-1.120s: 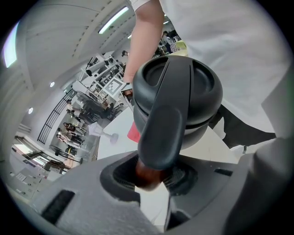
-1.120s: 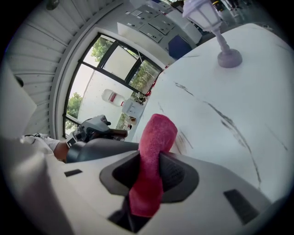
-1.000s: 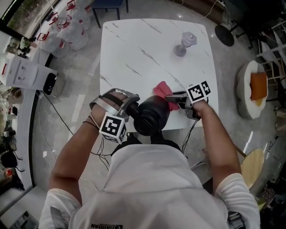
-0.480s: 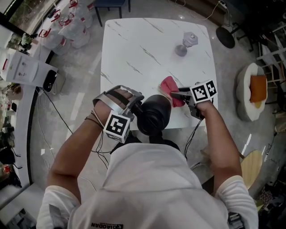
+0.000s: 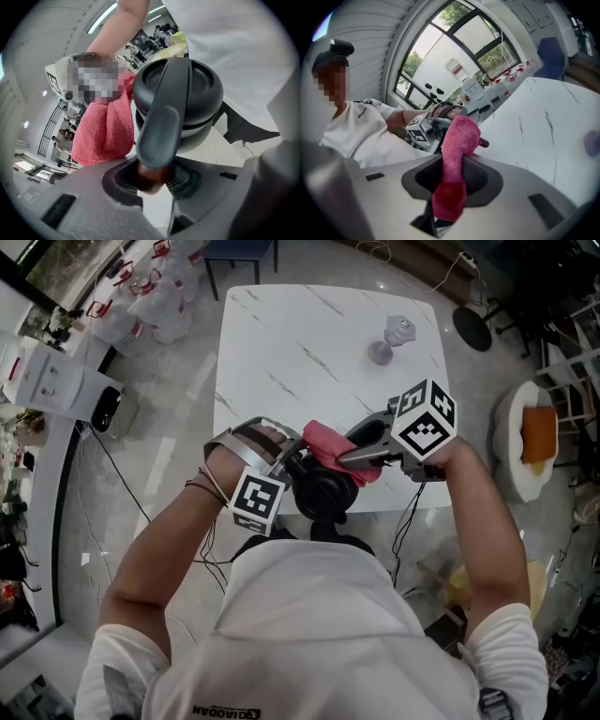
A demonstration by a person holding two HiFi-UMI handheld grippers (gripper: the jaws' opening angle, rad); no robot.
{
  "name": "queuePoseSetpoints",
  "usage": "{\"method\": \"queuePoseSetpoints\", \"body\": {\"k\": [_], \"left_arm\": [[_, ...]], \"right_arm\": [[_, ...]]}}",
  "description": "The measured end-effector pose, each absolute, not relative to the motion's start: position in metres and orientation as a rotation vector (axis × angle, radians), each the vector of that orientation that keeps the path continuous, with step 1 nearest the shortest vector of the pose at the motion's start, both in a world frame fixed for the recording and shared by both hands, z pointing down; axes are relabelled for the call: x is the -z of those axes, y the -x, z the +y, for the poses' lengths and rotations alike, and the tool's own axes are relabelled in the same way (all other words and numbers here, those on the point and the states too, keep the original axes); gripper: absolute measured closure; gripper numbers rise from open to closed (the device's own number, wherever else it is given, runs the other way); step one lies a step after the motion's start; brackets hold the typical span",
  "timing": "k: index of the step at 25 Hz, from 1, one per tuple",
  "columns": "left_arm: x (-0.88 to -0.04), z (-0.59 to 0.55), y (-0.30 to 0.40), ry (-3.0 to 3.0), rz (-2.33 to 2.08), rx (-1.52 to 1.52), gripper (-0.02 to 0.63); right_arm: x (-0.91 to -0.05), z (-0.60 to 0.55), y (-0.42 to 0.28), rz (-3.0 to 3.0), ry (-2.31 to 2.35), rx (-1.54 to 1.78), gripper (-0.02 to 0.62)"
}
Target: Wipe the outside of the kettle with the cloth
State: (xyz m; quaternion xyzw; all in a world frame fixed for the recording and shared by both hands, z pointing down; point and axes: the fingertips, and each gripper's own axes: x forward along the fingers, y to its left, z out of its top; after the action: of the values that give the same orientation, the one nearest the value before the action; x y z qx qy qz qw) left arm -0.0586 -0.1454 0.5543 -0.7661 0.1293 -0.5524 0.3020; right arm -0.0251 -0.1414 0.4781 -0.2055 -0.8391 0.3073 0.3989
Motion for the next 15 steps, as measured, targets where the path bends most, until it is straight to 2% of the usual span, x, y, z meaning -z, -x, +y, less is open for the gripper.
{"method": "queuePoseSetpoints", "body": {"k": [8,15], "left_arm": [[-0.554,-0.143,0.057,2.020,0.337,1.484,0.491],[-0.550,-0.143,0.053,2.004,0.322,1.494,0.491]], "right_arm": [[-0.520,-0.147,0.045,-1.916,0.554,-0.624,0.476],[-0.556,-0.159,0.049,-1.738,0.596,-0.619,0.477]]}}
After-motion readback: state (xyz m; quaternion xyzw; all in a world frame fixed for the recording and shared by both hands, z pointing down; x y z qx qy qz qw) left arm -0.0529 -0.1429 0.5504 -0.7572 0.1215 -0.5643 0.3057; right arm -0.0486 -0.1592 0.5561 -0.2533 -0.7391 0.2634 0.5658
